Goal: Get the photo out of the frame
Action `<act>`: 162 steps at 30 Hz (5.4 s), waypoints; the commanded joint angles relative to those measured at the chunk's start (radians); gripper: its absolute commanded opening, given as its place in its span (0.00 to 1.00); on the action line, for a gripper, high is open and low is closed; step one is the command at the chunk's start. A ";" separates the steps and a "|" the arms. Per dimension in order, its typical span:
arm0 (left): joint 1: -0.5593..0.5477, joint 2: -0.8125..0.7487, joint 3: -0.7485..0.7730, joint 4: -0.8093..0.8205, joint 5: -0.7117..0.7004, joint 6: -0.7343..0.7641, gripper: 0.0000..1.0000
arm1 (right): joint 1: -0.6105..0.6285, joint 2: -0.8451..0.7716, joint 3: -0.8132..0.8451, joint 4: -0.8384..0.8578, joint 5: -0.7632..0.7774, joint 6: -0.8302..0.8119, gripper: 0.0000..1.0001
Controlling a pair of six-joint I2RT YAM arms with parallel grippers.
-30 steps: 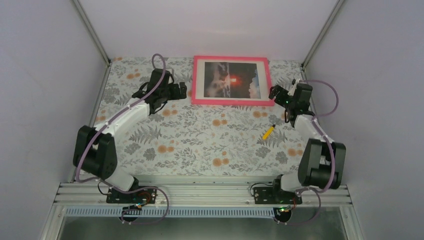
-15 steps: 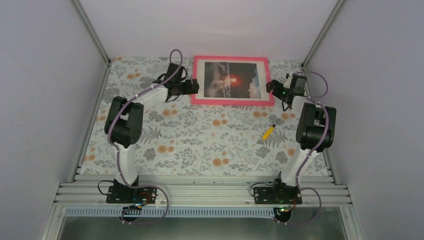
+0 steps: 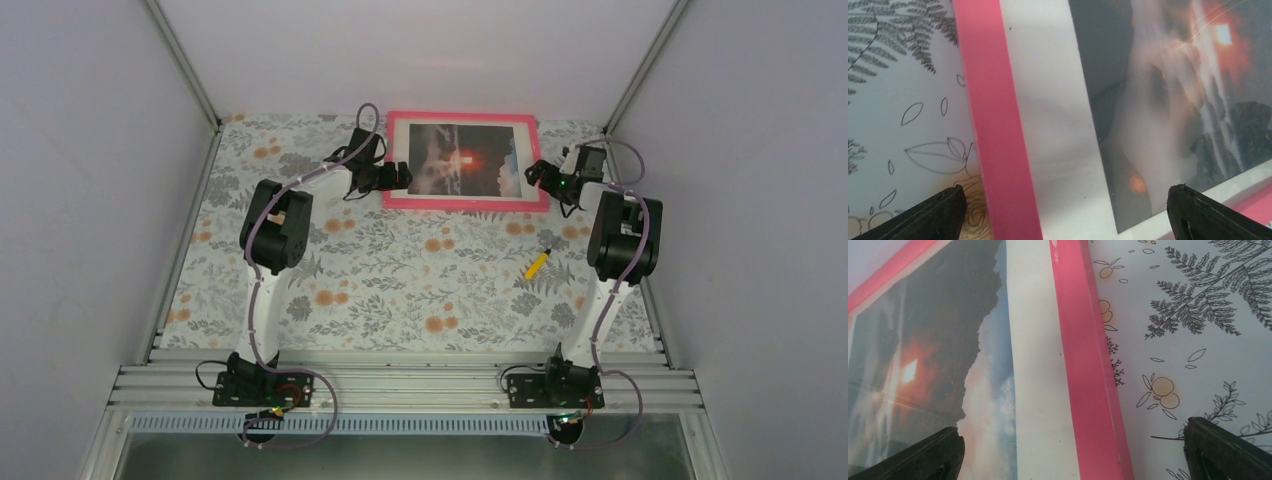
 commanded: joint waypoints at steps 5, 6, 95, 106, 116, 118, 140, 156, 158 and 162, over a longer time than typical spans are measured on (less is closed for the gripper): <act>0.004 0.048 0.046 -0.013 0.101 -0.024 1.00 | 0.020 0.059 0.058 -0.068 -0.061 -0.051 1.00; 0.004 0.049 0.043 -0.011 0.110 -0.026 1.00 | 0.026 0.066 0.066 -0.076 -0.066 -0.056 1.00; 0.068 -0.863 -0.708 -0.097 -0.241 0.041 1.00 | 0.498 -0.569 -0.555 0.042 0.079 0.187 1.00; 0.249 -0.483 -0.467 0.002 -0.130 0.098 1.00 | 0.513 -0.543 -0.654 0.165 0.014 0.273 1.00; 0.281 -0.347 -0.427 0.021 0.001 0.129 1.00 | 0.527 -0.483 -0.650 0.231 -0.028 0.316 1.00; 0.281 -0.342 -0.438 0.025 0.008 0.133 1.00 | 0.530 -0.472 -0.649 0.240 -0.024 0.322 1.00; 0.243 -0.484 -0.682 0.116 0.200 0.076 1.00 | 0.509 -0.280 -0.404 0.145 0.018 0.271 1.00; 0.052 -0.683 -0.857 0.152 0.186 -0.031 1.00 | 0.488 -0.067 -0.085 -0.037 -0.024 0.073 1.00; 0.035 -0.704 -0.875 0.157 0.175 -0.046 1.00 | 0.488 -0.057 -0.072 -0.047 -0.022 0.058 1.00; 0.021 -0.752 -0.901 0.140 0.133 -0.064 1.00 | 0.487 -0.061 -0.064 -0.058 0.004 0.033 1.00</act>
